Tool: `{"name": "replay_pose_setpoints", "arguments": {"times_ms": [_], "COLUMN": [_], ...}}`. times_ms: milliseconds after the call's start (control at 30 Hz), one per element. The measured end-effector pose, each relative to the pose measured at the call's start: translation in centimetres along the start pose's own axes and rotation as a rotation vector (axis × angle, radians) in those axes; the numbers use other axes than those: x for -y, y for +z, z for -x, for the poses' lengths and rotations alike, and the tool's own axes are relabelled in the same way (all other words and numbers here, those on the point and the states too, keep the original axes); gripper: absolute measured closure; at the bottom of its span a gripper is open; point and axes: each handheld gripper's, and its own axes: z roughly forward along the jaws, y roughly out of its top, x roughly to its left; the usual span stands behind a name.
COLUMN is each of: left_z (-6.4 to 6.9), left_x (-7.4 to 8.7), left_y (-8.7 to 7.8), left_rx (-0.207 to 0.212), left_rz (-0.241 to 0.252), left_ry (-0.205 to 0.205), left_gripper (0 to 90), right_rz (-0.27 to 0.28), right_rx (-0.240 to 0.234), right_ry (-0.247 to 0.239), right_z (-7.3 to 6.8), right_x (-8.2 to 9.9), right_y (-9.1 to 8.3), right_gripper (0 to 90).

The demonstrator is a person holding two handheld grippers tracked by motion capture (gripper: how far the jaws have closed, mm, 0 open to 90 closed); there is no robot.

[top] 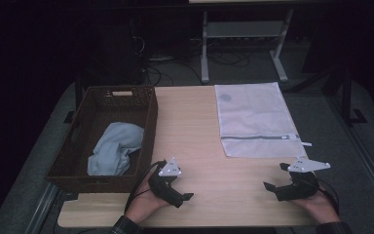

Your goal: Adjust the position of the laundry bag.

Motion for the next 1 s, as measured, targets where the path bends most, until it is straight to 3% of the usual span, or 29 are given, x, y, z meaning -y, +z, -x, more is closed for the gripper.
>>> {"name": "replay_pose_setpoints", "arguments": {"times_ms": [433, 733, 1000], "left_z": [0.1, -0.4, -0.4], "left_x": [0.0, 0.1, -0.1], "left_y": [0.3, 0.2, 0.2], "left_rx": [0.01, 0.011, 0.003], "left_rz": [-0.018, 0.006, 0.014], "left_ry": [0.001, -0.021, -0.016], "left_gripper": [0.0, 0.0, 0.0], "right_rz": [0.001, 0.004, 0.02], "right_rx": [0.023, 0.036, 0.033], "right_ry": [0.012, 0.019, 0.017], "right_z": [0.4, 0.8, 0.7], "right_x": [-0.3, -1.0, -1.6], "right_y": [-0.1, 0.3, 0.4], "right_gripper": [5.5, 5.8, 5.8]}}
